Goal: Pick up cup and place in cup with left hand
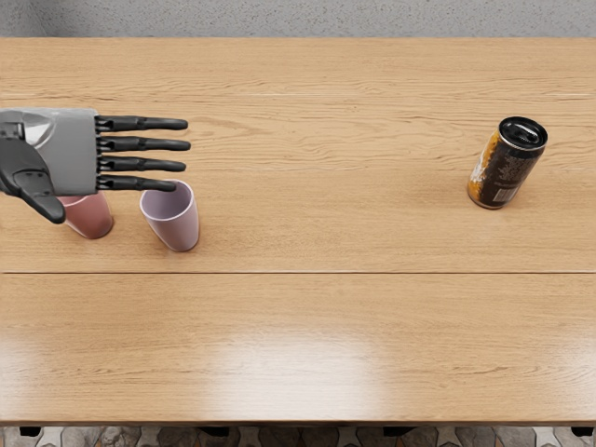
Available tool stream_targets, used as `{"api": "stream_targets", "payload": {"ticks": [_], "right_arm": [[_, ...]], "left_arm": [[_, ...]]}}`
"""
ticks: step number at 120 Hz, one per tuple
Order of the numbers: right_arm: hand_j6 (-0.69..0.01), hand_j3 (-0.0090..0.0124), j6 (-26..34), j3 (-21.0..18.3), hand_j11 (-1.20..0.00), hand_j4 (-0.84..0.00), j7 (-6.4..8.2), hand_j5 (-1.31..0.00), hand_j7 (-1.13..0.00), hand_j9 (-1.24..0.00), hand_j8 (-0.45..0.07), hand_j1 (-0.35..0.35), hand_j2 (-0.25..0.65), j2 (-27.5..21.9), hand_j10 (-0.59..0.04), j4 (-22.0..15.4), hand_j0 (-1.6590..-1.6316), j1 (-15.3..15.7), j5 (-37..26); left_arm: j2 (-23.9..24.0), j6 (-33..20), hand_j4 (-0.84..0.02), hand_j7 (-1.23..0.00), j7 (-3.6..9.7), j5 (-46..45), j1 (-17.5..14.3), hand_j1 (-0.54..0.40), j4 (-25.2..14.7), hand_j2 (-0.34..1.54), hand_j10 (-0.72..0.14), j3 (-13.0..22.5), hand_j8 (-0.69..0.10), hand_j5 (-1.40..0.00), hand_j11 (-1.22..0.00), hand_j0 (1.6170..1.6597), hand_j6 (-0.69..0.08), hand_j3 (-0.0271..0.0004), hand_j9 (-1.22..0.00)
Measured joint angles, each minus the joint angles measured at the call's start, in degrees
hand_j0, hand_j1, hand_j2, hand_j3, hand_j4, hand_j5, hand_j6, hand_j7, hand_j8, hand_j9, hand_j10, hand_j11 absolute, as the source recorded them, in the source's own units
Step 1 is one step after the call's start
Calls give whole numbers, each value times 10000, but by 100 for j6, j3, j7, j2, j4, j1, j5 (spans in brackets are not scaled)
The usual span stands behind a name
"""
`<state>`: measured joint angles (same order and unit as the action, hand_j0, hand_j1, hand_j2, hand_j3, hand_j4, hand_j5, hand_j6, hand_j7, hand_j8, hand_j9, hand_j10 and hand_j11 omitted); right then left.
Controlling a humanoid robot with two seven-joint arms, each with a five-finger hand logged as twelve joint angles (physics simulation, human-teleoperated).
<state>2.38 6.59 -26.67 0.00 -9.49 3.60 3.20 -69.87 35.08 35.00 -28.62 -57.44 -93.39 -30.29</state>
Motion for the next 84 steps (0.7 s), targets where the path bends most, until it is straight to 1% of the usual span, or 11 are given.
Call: {"api": "stream_targets", "payload": {"ticks": [21, 32, 38, 42, 50, 59, 67, 73, 84], "right_arm": [[-5, 0, -2, -67, 0, -3, 6, -1, 0, 0, -4, -3491, 1, 0, -3, -3, -16581, -2, -11], [-5, 0, -5, -82, 0, -3, 10, -1, 0, 0, -4, -3491, 0, 0, -3, -5, -16581, -3, -11], [-4, 0, -5, -86, 0, -3, 11, -1, 0, 0, -3, -3491, 1, 0, -2, -4, -16581, -3, -12], [-4, 0, -4, -88, 0, -2, 11, 0, 0, 0, -2, -3491, 1, 0, -1, -3, -16581, -3, -12], [-4, 0, -4, -89, 0, -3, 12, -1, 0, 0, -3, -3491, 1, 0, -2, -3, -16581, -3, -12], [-5, 0, 5, -93, 0, -3, 14, -1, 0, 0, -4, -3491, 0, 0, -3, -1, -16581, -3, -13], [-4, 0, 10, -95, 0, -3, 20, -1, 0, 0, -3, -3491, 1, 0, -2, -1, -16581, -2, -15], [-5, 0, 15, -95, 0, -3, 24, -1, 0, 0, -3, -3491, 1, 0, -2, 0, -16581, -2, -17], [-5, 0, 21, -96, 0, -3, 27, -1, 0, 0, -4, -3491, 1, 0, -3, -2, -16581, -6, -18]], "left_arm": [[-7, 0, -65, -143, 0, 20, -40, 3345, -10, 8, -81, -22, -66, -140, -145, 16581, -59, 0, -144], [135, 0, -67, -143, 0, 40, -62, 3345, -10, 9, -82, -59, -67, -141, -145, 16581, -60, 0, -144], [241, 0, -65, -144, 0, 95, -145, 3344, -7, 10, -81, -75, -66, -142, -147, 16581, -59, 0, -146], [439, 0, -69, -148, 0, 270, -334, 3342, 1, 13, -84, -102, -69, -146, -150, 16581, -62, 0, -149], [739, -1, -84, -158, 0, 764, -588, 3334, 11, 14, -96, -192, -83, -156, -160, 16581, -78, 0, -159], [910, -2, -99, -166, 0, 1377, -675, 3328, 17, 16, -109, -263, -99, -165, -168, 16581, -94, 0, -167], [1071, -3, -108, -170, 0, 1858, -913, 3328, 43, 19, -115, -297, -107, -169, -170, 16581, -104, 0, -170], [1278, -4, -110, -165, 0, 2112, -951, 3333, 85, 19, -116, -338, -110, -165, -166, 16581, -107, 0, -166], [1412, -4, -111, -156, 0, 2433, -953, 3344, 182, 19, -114, -457, -111, -156, -157, 16581, -109, 0, -156]]}}
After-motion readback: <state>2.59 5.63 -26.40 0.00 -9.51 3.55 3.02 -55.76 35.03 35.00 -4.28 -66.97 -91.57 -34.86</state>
